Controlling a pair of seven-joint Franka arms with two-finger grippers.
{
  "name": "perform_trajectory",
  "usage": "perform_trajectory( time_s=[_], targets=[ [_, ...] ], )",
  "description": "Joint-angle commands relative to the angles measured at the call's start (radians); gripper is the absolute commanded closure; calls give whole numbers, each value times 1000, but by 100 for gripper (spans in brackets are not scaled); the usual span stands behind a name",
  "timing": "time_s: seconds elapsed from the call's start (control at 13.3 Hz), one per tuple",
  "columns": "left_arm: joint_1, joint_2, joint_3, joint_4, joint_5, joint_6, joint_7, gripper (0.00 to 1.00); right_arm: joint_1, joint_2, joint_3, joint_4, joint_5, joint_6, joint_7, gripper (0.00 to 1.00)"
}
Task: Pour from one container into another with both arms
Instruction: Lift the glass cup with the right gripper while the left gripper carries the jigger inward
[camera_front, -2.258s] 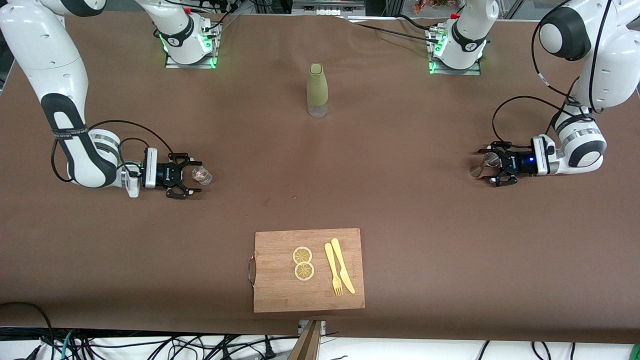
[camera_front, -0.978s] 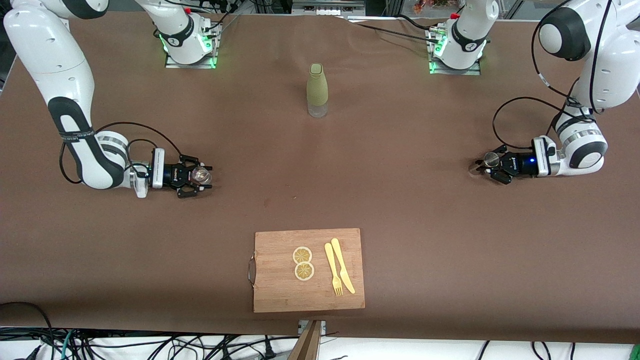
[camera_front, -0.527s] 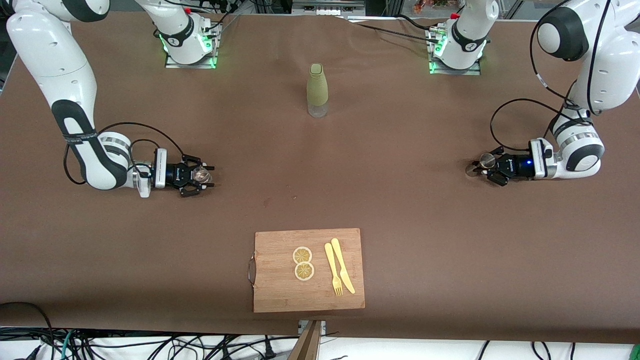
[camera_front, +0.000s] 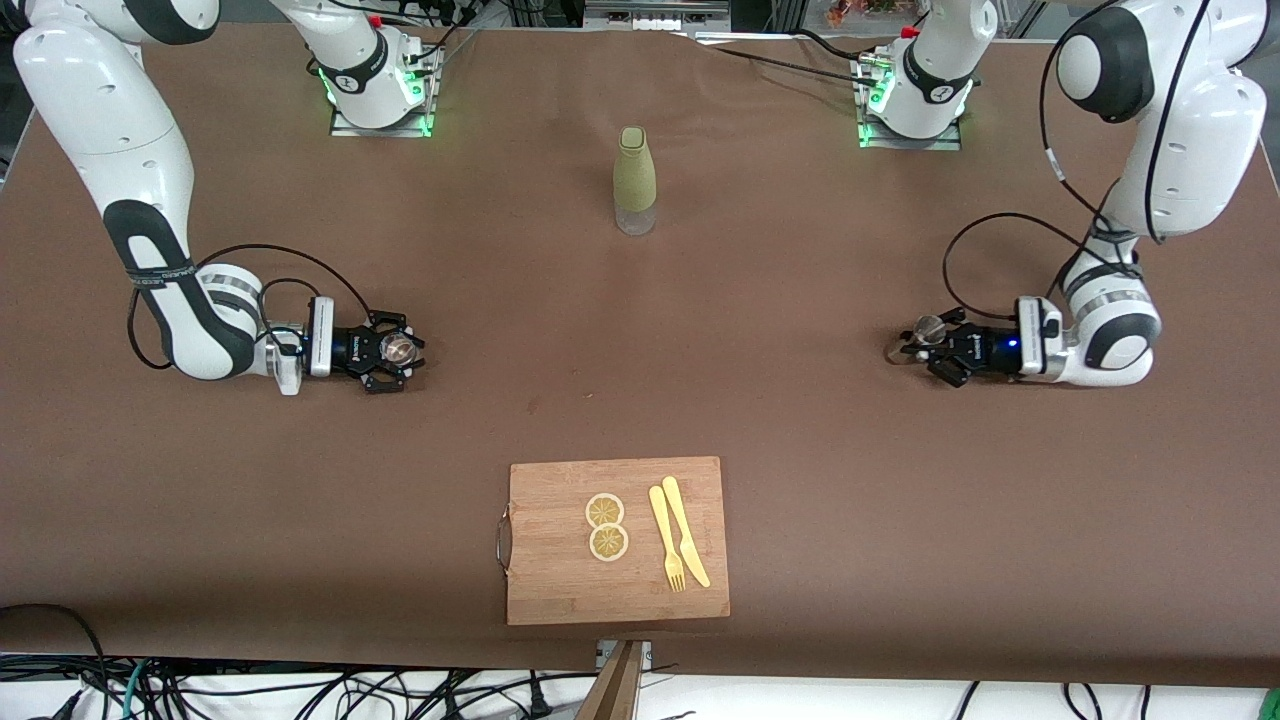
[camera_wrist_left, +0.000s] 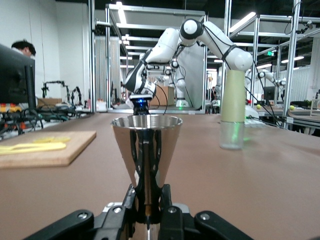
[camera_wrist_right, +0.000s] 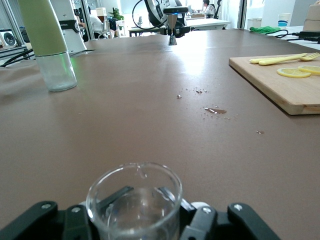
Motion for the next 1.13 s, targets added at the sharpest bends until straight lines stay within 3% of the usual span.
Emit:
perform_trajectory(
  time_s=[0.0, 0.38, 0.75, 1.05],
  targets=[
    [-104, -14, 4, -3, -86, 45, 92, 100, -4, 7, 8, 12, 20, 1, -9, 79],
    [-321, -31, -5, -13, -257, 188, 13, 100, -4, -2, 23, 16, 20, -10, 3, 80],
    [-361, -26, -169, -24, -434, 355, 3, 100, -4, -24, 50, 29, 37, -24, 45, 80],
    [-443, -26, -268, -22, -625, 545, 14, 100, 31, -123, 56, 18, 47, -22, 120, 80]
  ],
)
